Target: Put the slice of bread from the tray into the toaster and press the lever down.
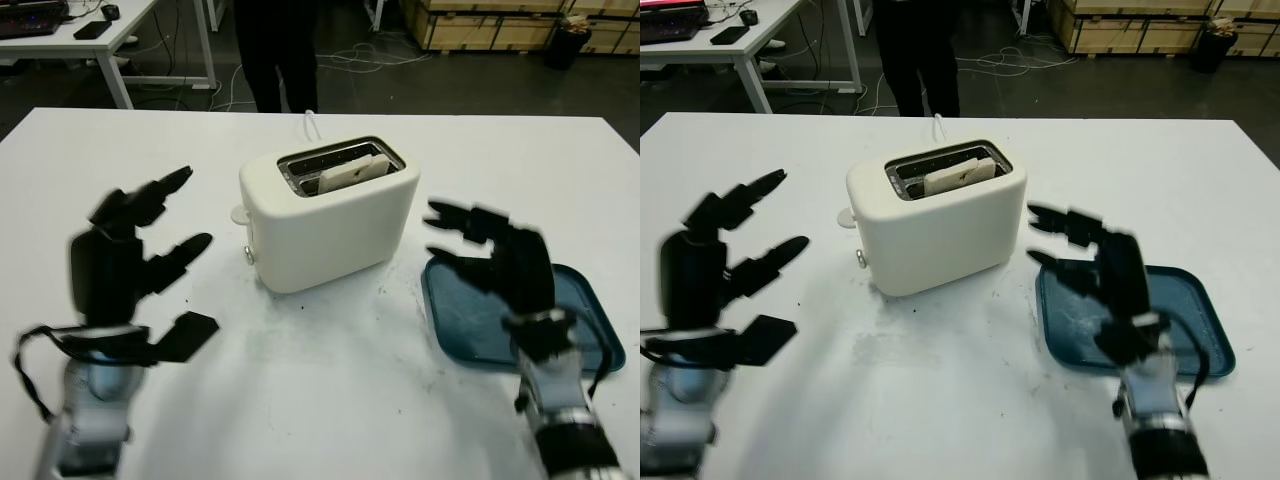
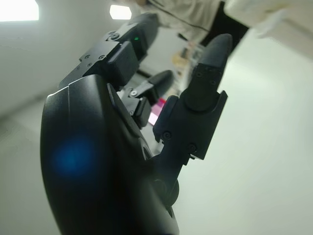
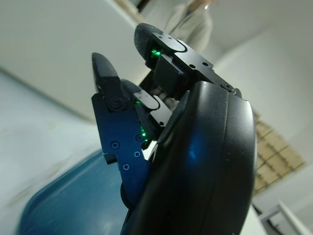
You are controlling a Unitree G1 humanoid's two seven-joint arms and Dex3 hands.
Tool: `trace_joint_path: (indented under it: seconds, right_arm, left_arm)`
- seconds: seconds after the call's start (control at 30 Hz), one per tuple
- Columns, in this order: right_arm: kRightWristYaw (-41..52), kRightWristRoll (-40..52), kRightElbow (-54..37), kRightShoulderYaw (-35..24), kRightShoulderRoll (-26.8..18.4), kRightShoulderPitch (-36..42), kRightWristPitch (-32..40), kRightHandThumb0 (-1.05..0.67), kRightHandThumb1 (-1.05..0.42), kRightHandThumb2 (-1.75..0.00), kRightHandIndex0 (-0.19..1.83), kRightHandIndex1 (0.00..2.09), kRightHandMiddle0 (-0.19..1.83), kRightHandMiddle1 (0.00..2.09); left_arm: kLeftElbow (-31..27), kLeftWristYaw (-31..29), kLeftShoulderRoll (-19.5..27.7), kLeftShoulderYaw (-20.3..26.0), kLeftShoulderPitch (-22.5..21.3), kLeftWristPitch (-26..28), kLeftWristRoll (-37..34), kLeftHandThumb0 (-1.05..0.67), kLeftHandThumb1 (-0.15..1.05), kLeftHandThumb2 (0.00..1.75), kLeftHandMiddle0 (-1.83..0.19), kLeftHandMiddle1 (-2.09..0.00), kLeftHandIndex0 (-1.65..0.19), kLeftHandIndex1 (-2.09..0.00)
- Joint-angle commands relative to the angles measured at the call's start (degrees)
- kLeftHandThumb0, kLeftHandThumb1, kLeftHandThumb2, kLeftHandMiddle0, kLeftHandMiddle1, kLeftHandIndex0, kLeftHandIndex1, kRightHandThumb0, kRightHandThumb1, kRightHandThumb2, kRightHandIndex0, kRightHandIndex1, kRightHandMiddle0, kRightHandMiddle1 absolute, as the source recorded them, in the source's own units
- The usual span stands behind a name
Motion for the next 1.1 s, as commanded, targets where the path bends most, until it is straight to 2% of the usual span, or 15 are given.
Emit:
trace_joint_path:
  seconds: [0.0, 0.17, 0.33, 0.43, 0.63, 0.87, 1.07]
  right_arm:
    - [1.1, 2.0, -3.2, -0.3, 0.8, 0.8, 2.5, -0.16, -0.91, -0.01, 0.98, 0.14, 0.90, 0.02]
    - [3.9, 4.5, -8.5, -0.5, 0.8, 1.5, 7.6, -0.18, -0.91, -0.01, 0.99, 0.12, 0.93, 0.02]
    - [7.8, 6.4, -11.5, -1.6, -0.8, 0.1, 11.7, -0.20, -0.91, -0.01, 0.99, 0.11, 0.94, 0.02]
    - [8.3, 6.8, -13.4, -2.4, -0.8, -0.4, 14.3, -0.22, -0.90, 0.00, 1.00, 0.10, 0.95, 0.02]
    - [8.4, 4.9, -13.0, -2.8, -0.4, -1.1, 13.8, -0.20, -0.88, 0.00, 1.00, 0.10, 0.94, 0.01]
    - [9.4, 4.7, -12.1, -3.0, -0.6, -1.4, 12.9, -0.21, -0.88, 0.00, 1.01, 0.09, 0.94, 0.01]
    - [9.6, 4.3, -11.9, -3.1, -0.5, -1.3, 12.6, -0.19, -0.87, 0.00, 1.02, 0.08, 0.94, 0.00]
  left_arm:
    - [1.4, -2.9, 3.8, 0.8, -1.8, -2.8, -0.5, -0.05, 0.62, 0.00, -0.88, -0.82, -0.99, -0.28]
    - [2.6, -8.2, 9.1, 1.1, -5.7, -3.4, 0.7, -0.09, 0.60, 0.00, -0.98, -0.66, -1.09, -0.20]
    - [5.8, -10.4, 12.3, -1.3, -10.1, -5.4, 3.5, -0.15, 0.56, 0.00, -1.10, -0.55, -1.18, -0.14]
    - [9.9, -8.7, 13.4, -3.2, -12.6, -9.0, 5.8, -0.17, 0.55, 0.00, -1.15, -0.54, -1.22, -0.14]
    - [18.9, -2.6, 13.0, -6.5, -16.2, -15.7, 10.0, -0.17, 0.57, 0.01, -1.22, -0.58, -1.29, -0.12]
    - [23.3, -0.2, 12.3, -8.8, -17.5, -16.2, 11.7, -0.26, 0.61, 0.01, -1.21, -0.65, -1.31, -0.10]
    - [26.1, 1.7, 12.0, -9.8, -18.0, -15.4, 13.1, -0.23, 0.62, 0.01, -1.21, -0.70, -1.34, -0.09]
